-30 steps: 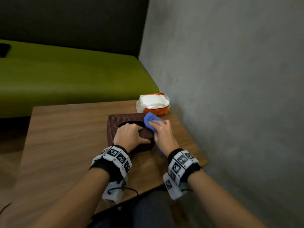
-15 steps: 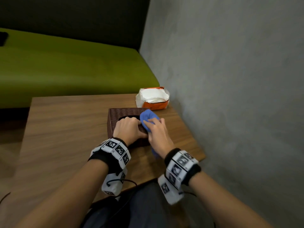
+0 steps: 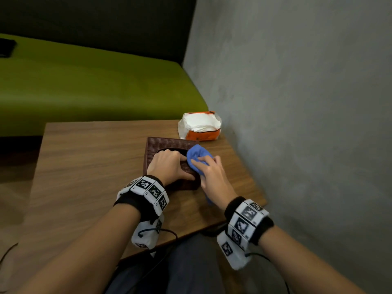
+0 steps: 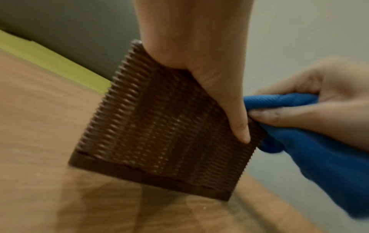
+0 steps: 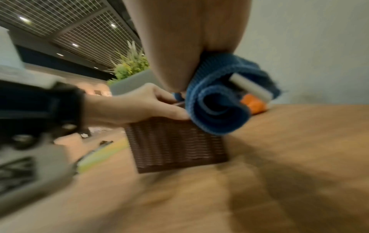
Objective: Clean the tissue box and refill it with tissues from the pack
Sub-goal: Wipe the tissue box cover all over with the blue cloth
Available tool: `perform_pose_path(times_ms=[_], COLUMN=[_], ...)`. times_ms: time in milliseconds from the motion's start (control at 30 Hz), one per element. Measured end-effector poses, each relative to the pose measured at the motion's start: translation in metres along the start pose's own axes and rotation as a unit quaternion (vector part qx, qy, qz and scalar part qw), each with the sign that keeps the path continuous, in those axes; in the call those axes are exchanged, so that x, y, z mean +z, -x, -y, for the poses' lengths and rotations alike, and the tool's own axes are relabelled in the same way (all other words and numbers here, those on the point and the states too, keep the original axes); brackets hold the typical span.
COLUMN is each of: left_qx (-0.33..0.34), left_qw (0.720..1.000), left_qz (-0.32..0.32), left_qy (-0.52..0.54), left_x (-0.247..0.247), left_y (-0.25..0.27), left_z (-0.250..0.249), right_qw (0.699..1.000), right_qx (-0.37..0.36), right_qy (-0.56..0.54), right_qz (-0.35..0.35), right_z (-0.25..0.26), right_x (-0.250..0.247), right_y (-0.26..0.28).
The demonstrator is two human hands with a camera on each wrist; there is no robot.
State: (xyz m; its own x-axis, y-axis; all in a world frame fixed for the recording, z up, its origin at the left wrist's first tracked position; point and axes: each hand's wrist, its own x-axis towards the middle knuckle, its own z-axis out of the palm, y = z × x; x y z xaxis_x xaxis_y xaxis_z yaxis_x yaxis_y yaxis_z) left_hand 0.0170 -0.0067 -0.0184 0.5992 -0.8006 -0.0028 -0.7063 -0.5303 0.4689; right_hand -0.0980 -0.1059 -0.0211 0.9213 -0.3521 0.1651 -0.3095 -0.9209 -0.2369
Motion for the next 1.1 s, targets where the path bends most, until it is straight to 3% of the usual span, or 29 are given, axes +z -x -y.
perform_pose_path(times_ms=[200, 333, 467, 533, 600, 667, 733, 833, 933, 1000, 1100], left_qx=[0.008, 0.057, 0.160, 0.142, 0.067, 0.001, -0.037, -0.049, -0.002, 0.029, 0.064], left_qw=[1.000, 0.998, 0.974, 0.958, 0.964, 0.982, 0.995, 0.997, 0.998, 0.997, 0.995], left_qz=[0.000, 0.018, 0.124, 0.193, 0.228, 0.184, 0.087, -0.039, -0.027, 0.002, 0.008], left_qy=[-0.025, -0.033, -0.101, -0.154, -0.116, -0.031, 0.009, 0.039, 0.061, 0.072, 0.072], left_x=[0.004, 0.000, -0.012, -0.023, -0.027, -0.016, 0.007, 0.031, 0.028, 0.022, 0.017], left_y=[0.000, -0.003, -0.012, -0.018, -0.020, -0.014, -0.005, 0.004, 0.000, -0.006, -0.005], left_z=[0.002, 0.009, 0.019, 0.015, 0.002, -0.018, -0.032, -0.037, -0.023, -0.014, -0.014], right_qw=[0.999, 1.000, 0.994, 0.998, 0.997, 0.994, 0.993, 0.988, 0.994, 0.997, 0.998], right_qx=[0.053, -0.003, -0.046, 0.000, 0.058, 0.086, 0.089, 0.084, 0.012, -0.040, -0.051], right_qy=[-0.006, -0.004, 0.013, 0.003, -0.048, -0.073, -0.082, -0.129, -0.093, -0.064, -0.042], right_qz=[-0.007, 0.024, 0.101, 0.056, -0.001, 0.000, -0.002, -0.025, -0.047, -0.021, -0.016], right_z=[0.000, 0.000, -0.011, -0.019, -0.024, -0.021, -0.016, -0.012, -0.023, -0.030, -0.043], right_x=[0.007, -0.007, -0.037, -0.045, -0.045, -0.030, -0.009, 0.002, 0.003, -0.001, -0.008], right_y=[-0.038, -0.003, 0.011, -0.003, -0.016, -0.019, -0.017, -0.012, 0.007, 0.023, 0.015])
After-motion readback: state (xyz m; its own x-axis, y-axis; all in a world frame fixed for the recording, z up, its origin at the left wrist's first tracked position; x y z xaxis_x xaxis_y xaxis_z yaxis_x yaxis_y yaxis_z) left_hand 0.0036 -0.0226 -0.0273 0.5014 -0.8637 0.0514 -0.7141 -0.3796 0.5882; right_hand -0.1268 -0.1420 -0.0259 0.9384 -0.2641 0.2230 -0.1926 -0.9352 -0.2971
